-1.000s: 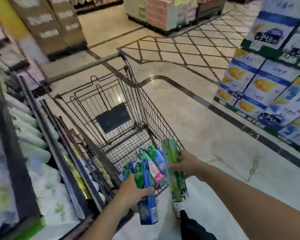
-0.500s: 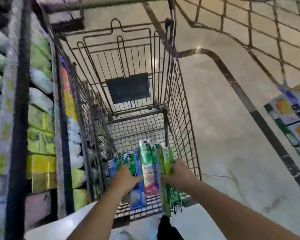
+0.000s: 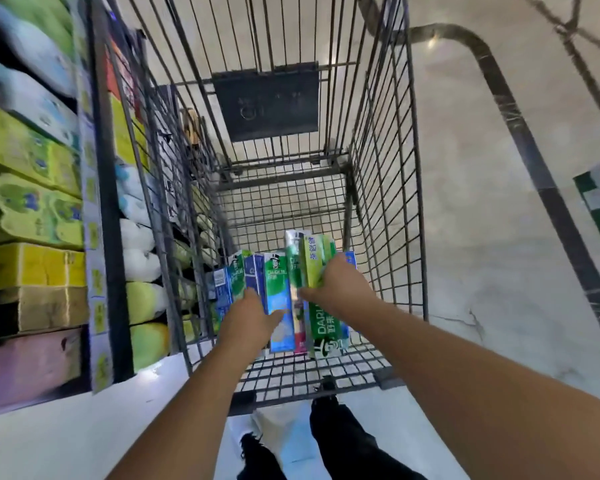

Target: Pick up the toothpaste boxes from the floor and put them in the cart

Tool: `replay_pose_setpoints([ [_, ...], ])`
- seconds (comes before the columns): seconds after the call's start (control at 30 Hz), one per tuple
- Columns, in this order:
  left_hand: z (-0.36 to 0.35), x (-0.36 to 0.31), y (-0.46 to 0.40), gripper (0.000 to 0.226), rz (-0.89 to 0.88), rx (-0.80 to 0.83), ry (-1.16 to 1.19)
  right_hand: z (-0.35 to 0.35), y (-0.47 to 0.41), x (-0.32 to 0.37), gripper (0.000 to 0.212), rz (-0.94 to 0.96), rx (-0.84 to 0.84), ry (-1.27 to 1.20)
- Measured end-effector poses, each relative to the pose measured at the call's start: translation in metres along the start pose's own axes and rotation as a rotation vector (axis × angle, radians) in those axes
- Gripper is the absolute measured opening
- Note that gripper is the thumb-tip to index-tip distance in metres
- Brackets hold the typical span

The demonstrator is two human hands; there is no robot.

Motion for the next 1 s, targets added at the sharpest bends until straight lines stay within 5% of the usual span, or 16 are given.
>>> replay_pose_setpoints([
  [0.13, 0.001, 0.02, 0.01, 0.03, -0.002, 0.049, 0.19, -0.017, -0.007, 0.011, 0.075, -0.024, -0.024, 0.077],
  [0.27, 0.006, 0.035, 0.027, 0.021, -0.026, 0.096, 0.355, -0.03, -0.005, 0.021, 0.085, -0.01, -0.033, 0.174],
  [0.4, 0.027, 0.048, 0.05, 0.016, -0.073, 0.094, 0.442, -0.027, 0.012, 0.017, 0.065, 0.029, -0.037, 0.162],
  [0.5, 0.052, 0.059, 0.074, 0.02, -0.115, 0.073, 0.35, -0.012, 0.047, 0.015, 0.052, 0.031, -0.025, 0.221],
  [0.7, 0.098, 0.066, 0.144, 0.031, -0.192, 0.109, 0.133, 0.006, 0.15, 0.026, 0.074, 0.092, 0.082, 0.274],
  [1.0, 0.156, 0.045, 0.252, 0.085, -0.42, 0.198, -0.464, 0.038, 0.304, 0.057, 0.075, 0.255, -0.222, 0.298],
])
Point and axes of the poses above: each hand's wrist, its own y-axis away from the middle knuckle, its own z-axis out of the back of the hand, x = y × z, the point moved 8 cm from there along -y, towards the middle knuckle, and after that the axes turned 6 degrees about y, right-handed, at the moved point
